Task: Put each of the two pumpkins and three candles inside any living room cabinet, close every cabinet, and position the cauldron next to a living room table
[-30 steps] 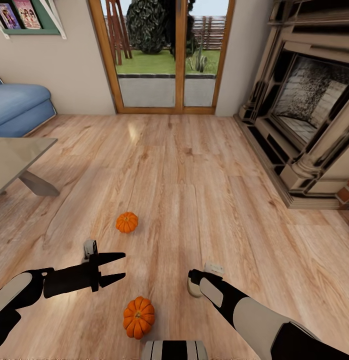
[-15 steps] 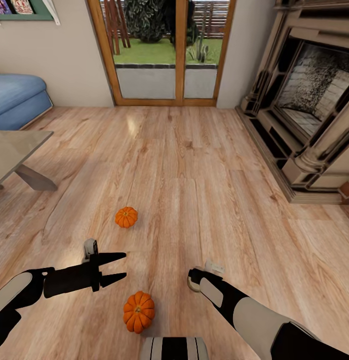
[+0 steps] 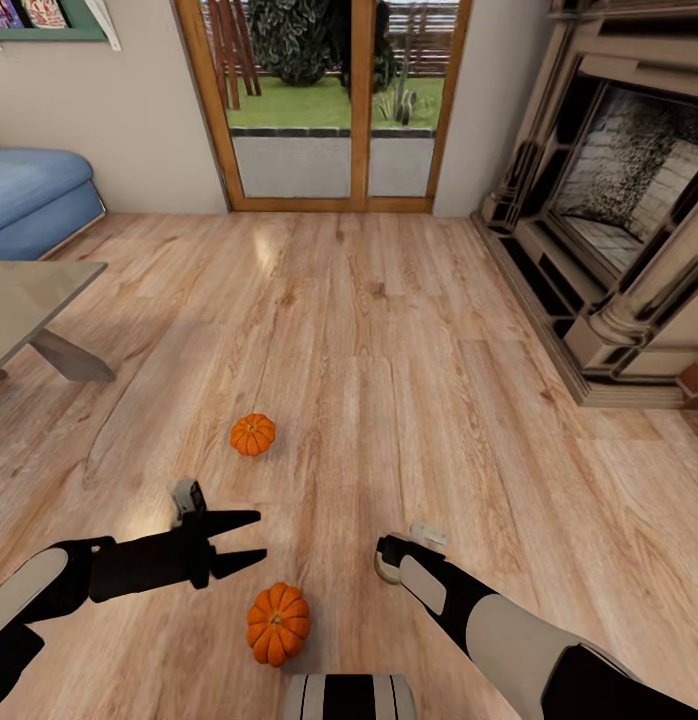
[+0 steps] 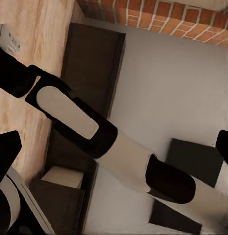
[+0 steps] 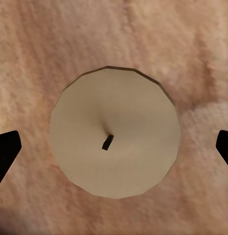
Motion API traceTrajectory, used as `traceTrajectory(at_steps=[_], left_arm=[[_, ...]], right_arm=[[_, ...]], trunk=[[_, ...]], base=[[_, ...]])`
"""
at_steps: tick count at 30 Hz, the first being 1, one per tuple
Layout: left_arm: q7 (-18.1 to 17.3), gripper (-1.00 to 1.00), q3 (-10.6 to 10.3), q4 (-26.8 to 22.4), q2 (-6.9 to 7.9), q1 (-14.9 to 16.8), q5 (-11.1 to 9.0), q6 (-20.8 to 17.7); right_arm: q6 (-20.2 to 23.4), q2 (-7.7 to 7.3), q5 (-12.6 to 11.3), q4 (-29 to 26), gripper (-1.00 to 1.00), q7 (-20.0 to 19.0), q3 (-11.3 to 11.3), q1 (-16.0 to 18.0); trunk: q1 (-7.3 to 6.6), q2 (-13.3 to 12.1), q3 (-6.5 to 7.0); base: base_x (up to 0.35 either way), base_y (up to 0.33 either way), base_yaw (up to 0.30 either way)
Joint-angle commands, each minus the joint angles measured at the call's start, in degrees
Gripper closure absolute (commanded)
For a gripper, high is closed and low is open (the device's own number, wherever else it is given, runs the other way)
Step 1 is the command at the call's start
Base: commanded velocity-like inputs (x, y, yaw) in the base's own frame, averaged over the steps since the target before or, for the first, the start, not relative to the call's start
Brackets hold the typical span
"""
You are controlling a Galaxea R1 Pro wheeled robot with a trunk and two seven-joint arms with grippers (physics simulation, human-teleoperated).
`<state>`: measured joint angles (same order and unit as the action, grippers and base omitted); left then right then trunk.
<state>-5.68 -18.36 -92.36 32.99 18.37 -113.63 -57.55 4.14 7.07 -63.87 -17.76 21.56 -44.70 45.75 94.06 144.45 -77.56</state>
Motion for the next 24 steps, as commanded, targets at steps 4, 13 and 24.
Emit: traceTrajectory(at_steps=[4, 13, 24], left_arm=[[-7.73, -1.0, -3.32, -0.16, 0.11, 0.01, 0.78, -0.02], [-11.46, -1.0, -4.2, -0.19, 2.99, 0.0, 0.95, -0.01], [-11.72, -1.0, -4.14, -0.19, 3.16, 0.0, 1.04, 0.02]], right_arm=[[0.25, 0.03, -0.12, -0.14, -1.0, 0.41, -0.39, 0.04], [0.25, 0.05, -0.12, -0.17, -1.0, 0.41, -0.39, 0.04], [-0.4, 0.05, -0.12, -0.1, -1.0, 0.41, -0.39, 0.04]], trunk=[[-0.01, 0.02, -0.04], [0.09, 0.07, -0.93], [0.14, 0.1, -1.37]], base=[[0.0, 0.0, 0.0], [0.0, 0.0, 0.0], [0.0, 0.0, 0.0]])
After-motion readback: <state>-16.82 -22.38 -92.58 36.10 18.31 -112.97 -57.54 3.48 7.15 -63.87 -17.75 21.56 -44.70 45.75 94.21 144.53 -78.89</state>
